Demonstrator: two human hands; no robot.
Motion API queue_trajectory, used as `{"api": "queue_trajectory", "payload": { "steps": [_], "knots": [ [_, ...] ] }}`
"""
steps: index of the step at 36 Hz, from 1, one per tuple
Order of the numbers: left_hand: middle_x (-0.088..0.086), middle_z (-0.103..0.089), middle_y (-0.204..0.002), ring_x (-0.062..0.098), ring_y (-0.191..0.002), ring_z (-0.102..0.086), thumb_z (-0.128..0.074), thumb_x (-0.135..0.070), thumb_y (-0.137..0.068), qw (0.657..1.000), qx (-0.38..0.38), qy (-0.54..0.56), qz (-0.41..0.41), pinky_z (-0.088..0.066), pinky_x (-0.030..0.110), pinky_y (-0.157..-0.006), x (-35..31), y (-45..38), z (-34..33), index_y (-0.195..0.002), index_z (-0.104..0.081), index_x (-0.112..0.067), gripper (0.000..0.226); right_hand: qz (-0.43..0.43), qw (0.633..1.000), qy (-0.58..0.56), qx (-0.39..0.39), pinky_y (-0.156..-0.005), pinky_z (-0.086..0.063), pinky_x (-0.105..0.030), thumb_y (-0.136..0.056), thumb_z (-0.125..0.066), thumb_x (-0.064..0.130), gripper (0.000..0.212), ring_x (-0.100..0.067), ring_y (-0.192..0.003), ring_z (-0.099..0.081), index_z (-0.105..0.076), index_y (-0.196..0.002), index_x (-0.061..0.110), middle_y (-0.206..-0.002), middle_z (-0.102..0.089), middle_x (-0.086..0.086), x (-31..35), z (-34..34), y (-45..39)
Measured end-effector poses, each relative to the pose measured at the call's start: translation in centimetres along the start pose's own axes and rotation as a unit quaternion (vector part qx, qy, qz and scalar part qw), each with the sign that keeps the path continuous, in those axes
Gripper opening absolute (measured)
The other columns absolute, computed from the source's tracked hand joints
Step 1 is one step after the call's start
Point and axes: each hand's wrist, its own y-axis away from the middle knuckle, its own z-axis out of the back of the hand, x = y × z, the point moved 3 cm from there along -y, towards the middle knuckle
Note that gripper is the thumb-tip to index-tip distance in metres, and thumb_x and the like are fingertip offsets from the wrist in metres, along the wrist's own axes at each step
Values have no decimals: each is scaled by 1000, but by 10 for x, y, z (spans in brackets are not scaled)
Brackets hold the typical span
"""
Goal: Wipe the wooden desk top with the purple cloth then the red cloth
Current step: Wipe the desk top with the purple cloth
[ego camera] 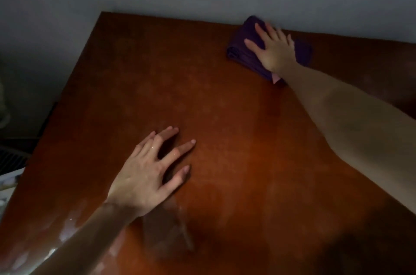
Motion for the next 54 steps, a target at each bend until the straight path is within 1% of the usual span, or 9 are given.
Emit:
{"api": "queue_trajectory", "payload": {
  "steps": [4, 8, 18, 25, 32, 38, 43, 47, 54],
  "knots": [
    [-3, -17, -164, 16, -155, -11, -22, -69, -99, 1000, 10, 2, 10, -3, 35, -125, 1, 1, 0, -153, -21, -53, 57, -40, 999, 1, 2, -127, 5, -49, -93, -16, 84, 85, -23, -160, 3, -8, -164, 38, -174, 0, 3, 2, -2, 28],
    [1, -23, -162, 18, -153, -17, -24, -68, -98, 1000, 7, 4, 5, -8, 37, -123, -1, 1, 2, -153, -27, -49, 58, -40, 999, 8, -11, -127, 2, -49, -95, -18, 81, 81, -24, -160, 3, -11, -164, 37, -174, -2, 2, 2, -8, 85],
    [7, -30, -155, 27, -147, -29, -32, -59, -98, 1000, -10, -21, 4, -21, 42, -116, -8, 5, 2, -151, -37, -39, 57, 21, 997, 27, -63, -127, -11, -50, -93, -20, 77, 80, -24, -159, -13, -24, -162, 37, -172, -17, 4, -8, -33, 317],
    [11, -40, -147, 34, -131, -45, -37, -43, -100, 994, -63, -61, 58, -33, 51, -109, -40, 5, -2, -142, -50, -20, 50, 113, 992, 61, -12, -127, -12, -53, -98, -19, 77, 76, -19, -160, 0, -10, -164, 39, -173, -1, 10, -25, -33, 410],
    [6, -48, -139, 27, -121, -50, -40, -41, -98, 990, -135, 35, 33, -37, 44, -98, -116, -16, -22, -139, -50, -19, 48, 253, 964, 68, 48, -128, -6, -46, -97, -38, 74, 75, -13, -160, 1, -16, -162, 43, -173, -2, 13, -55, -14, 365],
    [6, -47, -140, 22, -127, -47, -45, -36, -101, 981, -170, 98, 15, -35, 38, -100, -162, -41, -40, -139, -48, -13, 45, 234, 970, 56, 31, -128, -7, -44, -95, -36, 73, 74, -12, -159, -4, -21, -161, 44, -172, -9, 13, -81, -3, 292],
    [5, -43, -145, 22, -131, -45, -42, -43, -102, 990, -121, 75, 4, -33, 40, -108, -178, -57, -58, -144, -42, -14, 51, 191, 979, 55, 36, -128, -9, -47, -90, -23, 83, 81, -16, -159, -9, -21, -161, 44, -172, -13, 10, -105, 8, 207],
    [1, -45, -149, 19, -136, -44, -37, -47, -102, 997, -58, 4, -49, -26, 41, -115, -184, -59, -64, -148, -42, -23, 53, 189, 980, 55, 42, -128, -8, -48, -91, -23, 81, 79, -16, -159, -8, -19, -161, 45, -172, -13, 10, -123, 17, 136],
    [-1, -40, -155, 13, -146, -33, -33, -51, -103, 999, -3, -6, -33, -11, 36, -121, -184, -62, -61, -150, -42, -32, 51, 186, 981, 44, 36, -127, -6, -50, -98, -29, 75, 69, -17, -159, -8, -18, -160, 47, -172, -12, 9, -143, 32, 37]
  ]
}}
